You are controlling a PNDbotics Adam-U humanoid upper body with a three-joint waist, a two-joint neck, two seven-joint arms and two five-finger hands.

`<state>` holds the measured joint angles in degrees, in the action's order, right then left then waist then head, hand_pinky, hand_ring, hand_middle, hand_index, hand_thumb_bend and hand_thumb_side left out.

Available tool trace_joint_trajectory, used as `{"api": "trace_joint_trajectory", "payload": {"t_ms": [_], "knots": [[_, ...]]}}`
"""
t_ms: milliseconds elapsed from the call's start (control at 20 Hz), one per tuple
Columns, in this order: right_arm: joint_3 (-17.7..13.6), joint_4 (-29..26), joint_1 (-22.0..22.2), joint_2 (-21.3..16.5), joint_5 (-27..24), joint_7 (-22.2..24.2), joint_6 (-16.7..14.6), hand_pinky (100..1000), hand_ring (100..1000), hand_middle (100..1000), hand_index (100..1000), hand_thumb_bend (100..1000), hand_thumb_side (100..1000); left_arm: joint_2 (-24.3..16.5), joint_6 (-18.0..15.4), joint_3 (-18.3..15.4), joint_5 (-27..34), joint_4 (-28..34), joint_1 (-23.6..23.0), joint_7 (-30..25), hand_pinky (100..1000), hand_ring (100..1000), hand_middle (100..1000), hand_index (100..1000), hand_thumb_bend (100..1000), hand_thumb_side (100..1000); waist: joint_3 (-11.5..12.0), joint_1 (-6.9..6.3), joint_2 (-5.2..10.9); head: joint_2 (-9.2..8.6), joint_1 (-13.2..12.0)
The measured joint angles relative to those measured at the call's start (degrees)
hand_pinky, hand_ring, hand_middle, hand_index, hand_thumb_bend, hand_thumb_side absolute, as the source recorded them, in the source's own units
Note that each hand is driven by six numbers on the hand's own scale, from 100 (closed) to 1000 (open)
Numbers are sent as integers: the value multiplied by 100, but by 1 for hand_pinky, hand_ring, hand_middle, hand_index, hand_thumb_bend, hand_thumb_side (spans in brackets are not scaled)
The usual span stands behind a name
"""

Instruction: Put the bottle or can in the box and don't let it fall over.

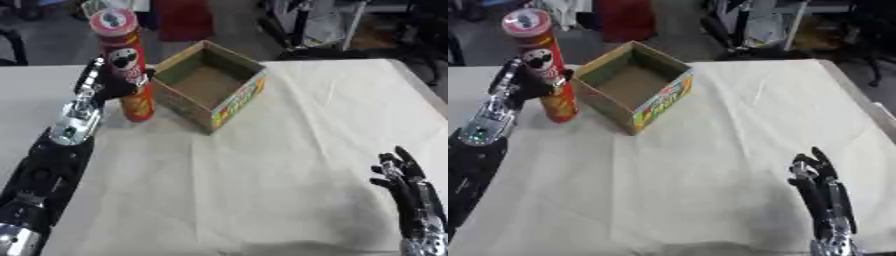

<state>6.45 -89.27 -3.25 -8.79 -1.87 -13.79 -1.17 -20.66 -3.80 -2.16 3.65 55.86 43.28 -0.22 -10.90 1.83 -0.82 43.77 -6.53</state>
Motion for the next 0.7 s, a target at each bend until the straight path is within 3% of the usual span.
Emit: {"api": "trace_joint_trajectory", "payload": {"t_ms": [300,400,450,500,700], "knots": [[57,22,-26,5,-7,51,2,680,751,797,977,100,636,-26,-111,80,172,-220,575,-15,969,913,356,474,290,100,-161,3,-3,-1,-87],[83,32,-33,15,-21,80,2,680,751,797,977,100,637,-4,-179,131,99,-407,749,-82,965,906,360,478,293,100,-228,11,-17,-2,-122],[100,32,-48,29,-25,94,-2,680,751,797,977,100,641,25,-221,165,41,-499,816,-123,964,905,362,481,357,100,-269,17,-31,-3,-144],[106,32,-68,48,-34,106,0,680,751,796,977,100,639,73,-269,199,-25,-587,881,-168,963,904,368,487,281,100,-304,25,-42,-4,-162],[139,34,-131,102,-45,143,-3,680,751,796,977,100,642,273,-477,277,-327,-853,1011,-313,963,914,434,558,347,100,-418,41,-77,-11,-227]]}}
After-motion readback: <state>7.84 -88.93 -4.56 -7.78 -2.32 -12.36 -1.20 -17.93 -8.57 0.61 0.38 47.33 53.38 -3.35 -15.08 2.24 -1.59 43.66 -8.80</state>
